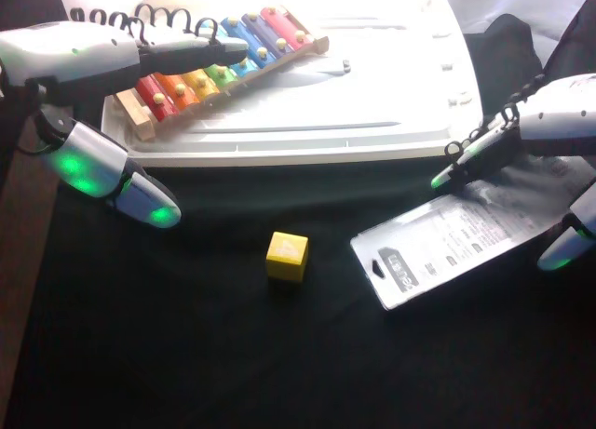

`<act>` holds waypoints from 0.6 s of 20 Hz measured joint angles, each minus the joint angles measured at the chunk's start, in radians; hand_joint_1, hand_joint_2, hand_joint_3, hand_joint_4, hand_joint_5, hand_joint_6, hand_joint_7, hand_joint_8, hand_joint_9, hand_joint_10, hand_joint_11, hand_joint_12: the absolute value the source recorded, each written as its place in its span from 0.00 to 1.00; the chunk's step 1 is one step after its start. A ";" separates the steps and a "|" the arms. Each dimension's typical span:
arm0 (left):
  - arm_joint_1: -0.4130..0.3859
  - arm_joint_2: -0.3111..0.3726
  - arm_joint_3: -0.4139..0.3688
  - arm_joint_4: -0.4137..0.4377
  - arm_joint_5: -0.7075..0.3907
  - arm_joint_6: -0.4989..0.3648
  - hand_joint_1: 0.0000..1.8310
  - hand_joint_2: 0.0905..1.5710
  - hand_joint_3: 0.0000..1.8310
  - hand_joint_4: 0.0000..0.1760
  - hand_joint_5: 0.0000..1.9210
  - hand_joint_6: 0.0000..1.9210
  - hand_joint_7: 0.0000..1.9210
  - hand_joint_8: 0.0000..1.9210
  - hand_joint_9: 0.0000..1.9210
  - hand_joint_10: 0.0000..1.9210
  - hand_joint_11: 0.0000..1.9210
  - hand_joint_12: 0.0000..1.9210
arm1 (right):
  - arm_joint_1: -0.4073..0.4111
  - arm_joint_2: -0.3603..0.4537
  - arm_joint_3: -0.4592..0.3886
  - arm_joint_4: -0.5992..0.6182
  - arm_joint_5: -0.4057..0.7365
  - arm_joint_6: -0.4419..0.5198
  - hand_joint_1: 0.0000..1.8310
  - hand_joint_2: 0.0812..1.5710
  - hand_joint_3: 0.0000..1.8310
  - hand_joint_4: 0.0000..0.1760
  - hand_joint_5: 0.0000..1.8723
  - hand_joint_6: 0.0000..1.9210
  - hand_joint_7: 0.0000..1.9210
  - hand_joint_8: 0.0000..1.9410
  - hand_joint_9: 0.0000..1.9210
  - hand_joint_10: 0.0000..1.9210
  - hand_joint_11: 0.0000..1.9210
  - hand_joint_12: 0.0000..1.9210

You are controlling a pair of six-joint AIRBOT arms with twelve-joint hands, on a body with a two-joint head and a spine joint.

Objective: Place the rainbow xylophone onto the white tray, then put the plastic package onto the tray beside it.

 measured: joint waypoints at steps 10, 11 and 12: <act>0.005 -0.006 0.002 -0.010 -0.003 0.002 0.42 0.43 0.00 0.79 0.00 0.00 0.00 0.00 0.00 0.00 0.00 0.00 | 0.000 -0.005 0.001 0.007 -0.007 0.002 0.79 0.73 0.00 0.00 0.37 0.80 0.31 0.90 0.43 0.98 0.52 0.99; 0.005 -0.006 0.002 -0.011 -0.002 0.002 0.42 0.43 0.00 0.75 0.00 0.00 0.00 0.00 0.00 0.00 0.00 0.00 | 0.000 -0.005 0.001 0.007 -0.006 0.000 0.83 0.73 0.00 0.00 0.33 0.95 0.30 0.98 0.45 1.00 0.54 1.00; 0.010 -0.006 0.002 -0.013 -0.003 0.002 0.41 0.44 0.01 0.64 0.00 0.00 0.00 0.00 0.00 0.00 0.00 0.00 | 0.000 -0.005 0.001 0.007 -0.007 -0.001 0.85 0.73 0.00 0.00 0.35 0.99 0.32 1.00 0.48 1.00 0.57 1.00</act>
